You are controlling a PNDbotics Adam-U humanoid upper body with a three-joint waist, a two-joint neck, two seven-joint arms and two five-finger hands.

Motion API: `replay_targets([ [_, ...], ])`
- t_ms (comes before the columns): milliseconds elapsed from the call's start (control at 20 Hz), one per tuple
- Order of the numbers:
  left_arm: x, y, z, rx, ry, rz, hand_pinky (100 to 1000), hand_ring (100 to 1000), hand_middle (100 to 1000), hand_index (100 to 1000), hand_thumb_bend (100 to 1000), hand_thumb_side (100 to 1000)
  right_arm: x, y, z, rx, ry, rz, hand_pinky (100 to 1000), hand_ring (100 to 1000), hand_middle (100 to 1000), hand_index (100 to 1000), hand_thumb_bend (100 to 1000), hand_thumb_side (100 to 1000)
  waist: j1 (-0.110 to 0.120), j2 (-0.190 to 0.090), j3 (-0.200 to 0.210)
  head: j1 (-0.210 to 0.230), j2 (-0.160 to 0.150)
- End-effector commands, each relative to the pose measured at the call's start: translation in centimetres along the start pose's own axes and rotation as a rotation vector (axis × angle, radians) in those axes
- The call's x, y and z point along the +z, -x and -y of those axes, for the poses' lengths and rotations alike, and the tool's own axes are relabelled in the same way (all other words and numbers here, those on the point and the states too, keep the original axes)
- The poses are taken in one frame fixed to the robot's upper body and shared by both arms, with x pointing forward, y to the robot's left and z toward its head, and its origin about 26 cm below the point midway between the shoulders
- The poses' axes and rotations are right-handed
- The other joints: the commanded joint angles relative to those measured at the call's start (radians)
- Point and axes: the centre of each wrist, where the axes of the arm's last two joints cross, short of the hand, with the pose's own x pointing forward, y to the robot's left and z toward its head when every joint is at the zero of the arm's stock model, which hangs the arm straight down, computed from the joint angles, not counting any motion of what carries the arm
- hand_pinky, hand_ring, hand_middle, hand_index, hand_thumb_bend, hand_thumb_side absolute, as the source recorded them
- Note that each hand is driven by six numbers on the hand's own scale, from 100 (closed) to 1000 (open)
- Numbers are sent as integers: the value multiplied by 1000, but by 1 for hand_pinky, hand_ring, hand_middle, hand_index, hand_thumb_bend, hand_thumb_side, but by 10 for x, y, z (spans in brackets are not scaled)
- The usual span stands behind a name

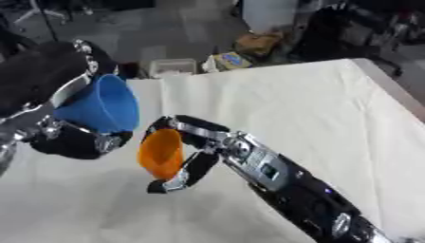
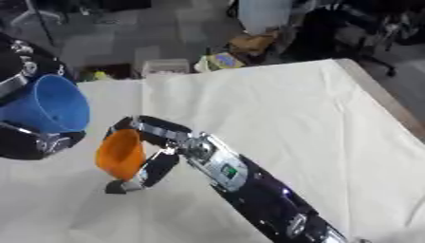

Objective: Pour the contents of one cup into another cup.

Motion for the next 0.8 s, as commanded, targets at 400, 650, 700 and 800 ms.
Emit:
replay_targets([
  [400, 0, -6, -7, -106, 28, 39, 147, 114, 100, 371, 419, 100, -6, -9, 5, 14, -3, 35, 355, 245, 408, 596, 451, 100, 2, -15, -5, -1, -17],
  [650, -2, -8, -4, -142, 60, 53, 130, 109, 100, 369, 425, 100, -6, -9, 6, 16, -5, 36, 354, 245, 409, 596, 451, 100, 3, -15, -7, 0, -17],
  [700, -2, -8, -3, -146, 65, 54, 130, 107, 100, 367, 425, 100, -6, -9, 6, 16, -5, 36, 354, 244, 409, 596, 451, 100, 3, -14, -7, 0, -18],
  [800, -3, -9, -2, -155, 74, 56, 128, 104, 100, 364, 426, 100, -6, -10, 6, 17, -6, 37, 354, 245, 409, 596, 451, 100, 3, -14, -8, 0, -18],
])
